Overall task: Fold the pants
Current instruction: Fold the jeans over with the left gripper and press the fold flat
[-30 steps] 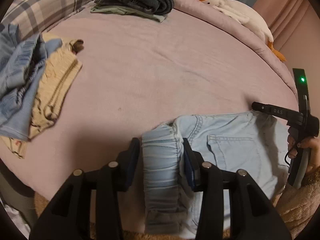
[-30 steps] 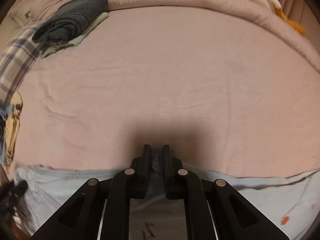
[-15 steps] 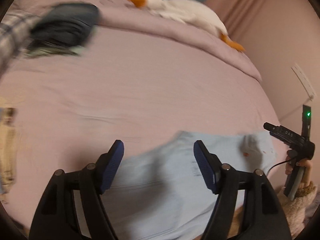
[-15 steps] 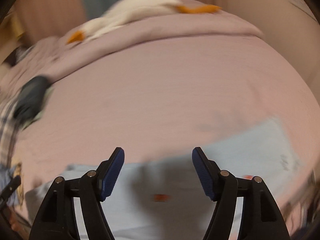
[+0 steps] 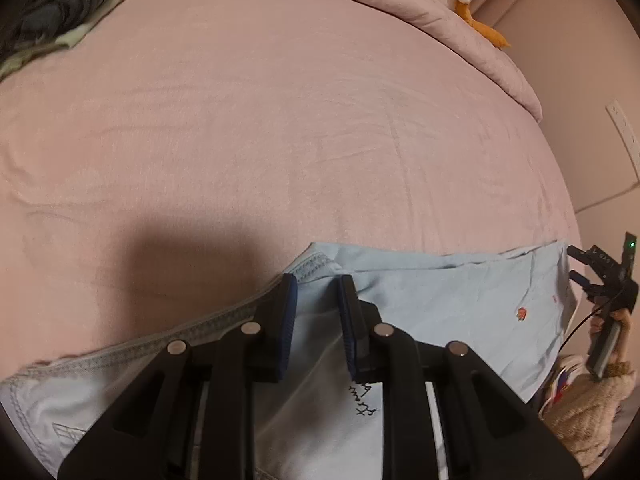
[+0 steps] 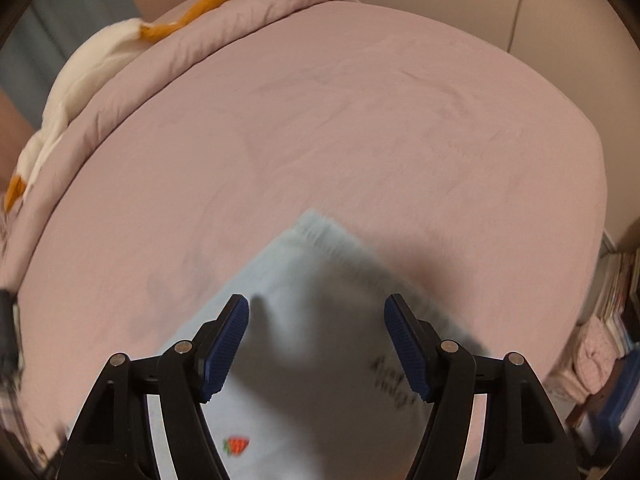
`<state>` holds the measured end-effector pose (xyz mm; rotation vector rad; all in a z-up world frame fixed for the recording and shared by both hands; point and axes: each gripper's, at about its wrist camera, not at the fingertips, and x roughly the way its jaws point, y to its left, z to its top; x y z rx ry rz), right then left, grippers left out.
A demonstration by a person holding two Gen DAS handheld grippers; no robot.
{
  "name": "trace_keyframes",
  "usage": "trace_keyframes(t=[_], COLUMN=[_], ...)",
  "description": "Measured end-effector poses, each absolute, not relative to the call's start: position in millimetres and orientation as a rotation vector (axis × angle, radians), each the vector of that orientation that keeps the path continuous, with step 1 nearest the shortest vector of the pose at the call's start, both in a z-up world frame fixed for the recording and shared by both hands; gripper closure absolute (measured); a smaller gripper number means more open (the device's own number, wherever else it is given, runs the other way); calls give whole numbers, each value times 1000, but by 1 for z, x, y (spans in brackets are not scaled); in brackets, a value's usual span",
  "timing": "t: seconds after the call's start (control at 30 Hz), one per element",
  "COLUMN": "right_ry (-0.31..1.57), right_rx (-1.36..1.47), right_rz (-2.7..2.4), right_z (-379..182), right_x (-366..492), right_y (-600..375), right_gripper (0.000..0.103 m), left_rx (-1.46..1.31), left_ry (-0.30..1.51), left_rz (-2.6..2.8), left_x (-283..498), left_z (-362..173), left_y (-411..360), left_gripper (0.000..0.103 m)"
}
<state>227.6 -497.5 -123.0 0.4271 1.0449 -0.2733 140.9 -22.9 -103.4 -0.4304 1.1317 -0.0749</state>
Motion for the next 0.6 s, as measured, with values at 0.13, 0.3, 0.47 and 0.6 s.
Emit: trace_keyframes(t=[0.13, 0.3, 0.47, 0.6], right_ry=[1026, 1040, 963, 963], right_rx=[452, 353, 422, 419], right_rz=[-271, -357, -358, -376], right_z=[-129, -132, -122, -124], right_x=[241, 246, 232, 232], right_y=[-500, -502, -516, -518], right_gripper=[33, 99, 100, 101], left_rx=[-399, -379, -388, -382], left_ry=[1125, 1120, 1126, 1121], left_rz=[-58, -44, -46, -38], left_x=[143, 141, 145, 146], left_z=[-100, -102, -103, -103], left_y=[-26, -29, -29, -31], left_gripper=[81, 81, 80, 80])
